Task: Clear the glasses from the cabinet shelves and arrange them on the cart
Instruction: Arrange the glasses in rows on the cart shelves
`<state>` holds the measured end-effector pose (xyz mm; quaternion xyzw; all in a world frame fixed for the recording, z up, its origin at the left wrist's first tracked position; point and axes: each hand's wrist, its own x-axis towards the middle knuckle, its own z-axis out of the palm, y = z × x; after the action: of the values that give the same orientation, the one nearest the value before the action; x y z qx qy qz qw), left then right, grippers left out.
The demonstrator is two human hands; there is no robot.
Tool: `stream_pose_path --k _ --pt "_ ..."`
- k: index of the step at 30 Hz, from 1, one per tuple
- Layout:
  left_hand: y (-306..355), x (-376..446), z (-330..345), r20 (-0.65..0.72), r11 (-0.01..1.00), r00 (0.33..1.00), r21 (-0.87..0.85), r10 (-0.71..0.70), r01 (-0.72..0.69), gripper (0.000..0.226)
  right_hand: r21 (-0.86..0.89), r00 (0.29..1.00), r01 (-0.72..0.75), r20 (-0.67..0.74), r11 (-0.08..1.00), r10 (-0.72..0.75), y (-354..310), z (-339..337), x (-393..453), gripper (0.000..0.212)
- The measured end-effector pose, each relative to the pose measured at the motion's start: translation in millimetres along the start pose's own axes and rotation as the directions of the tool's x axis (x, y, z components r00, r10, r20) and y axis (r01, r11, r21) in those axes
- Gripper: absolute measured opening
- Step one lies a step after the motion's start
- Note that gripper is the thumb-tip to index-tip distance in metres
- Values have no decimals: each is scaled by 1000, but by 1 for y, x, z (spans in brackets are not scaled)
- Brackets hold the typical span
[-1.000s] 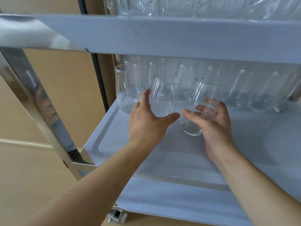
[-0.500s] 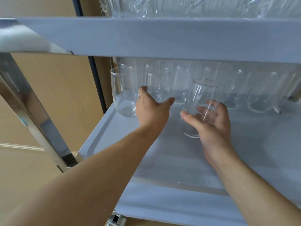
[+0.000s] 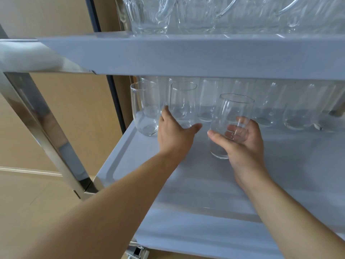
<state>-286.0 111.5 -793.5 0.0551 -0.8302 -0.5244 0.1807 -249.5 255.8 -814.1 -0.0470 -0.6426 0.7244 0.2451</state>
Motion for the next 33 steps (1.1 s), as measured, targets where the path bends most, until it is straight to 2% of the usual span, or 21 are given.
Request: stream_pose_path --k 2,4,7,9,13,17,28,33 --pt "-5 -12 -8 14 995 998 79 55 -56 97 -8 1000 -1 -10 1000 1 0 -1 0 79" --pt "-9 -17 -20 34 961 991 243 127 -131 82 -21 1000 1 -20 1000 -2 0 -1 1 76" --pt "-15 -21 -37 110 836 973 497 205 -232 58 -46 1000 3 -26 999 -4 0 1 -1 79" --pt "-22 -24 -45 187 761 959 583 214 -284 52 -87 1000 -6 -25 996 4 -2 2 2 80" --pt "-33 -26 -50 258 759 954 586 155 -282 44 -176 1000 6 -12 984 -8 -9 6 22 74" --pt "-35 -25 -46 258 731 952 616 166 -294 34 -224 1000 21 20 974 -17 -8 16 39 87" --pt "-40 -25 -47 249 734 951 609 183 -300 33 -292 1000 -12 3 956 13 8 33 71 89" --pt "-40 -25 -46 250 740 952 605 175 -295 34 -315 1000 2 28 949 7 15 30 73 82"
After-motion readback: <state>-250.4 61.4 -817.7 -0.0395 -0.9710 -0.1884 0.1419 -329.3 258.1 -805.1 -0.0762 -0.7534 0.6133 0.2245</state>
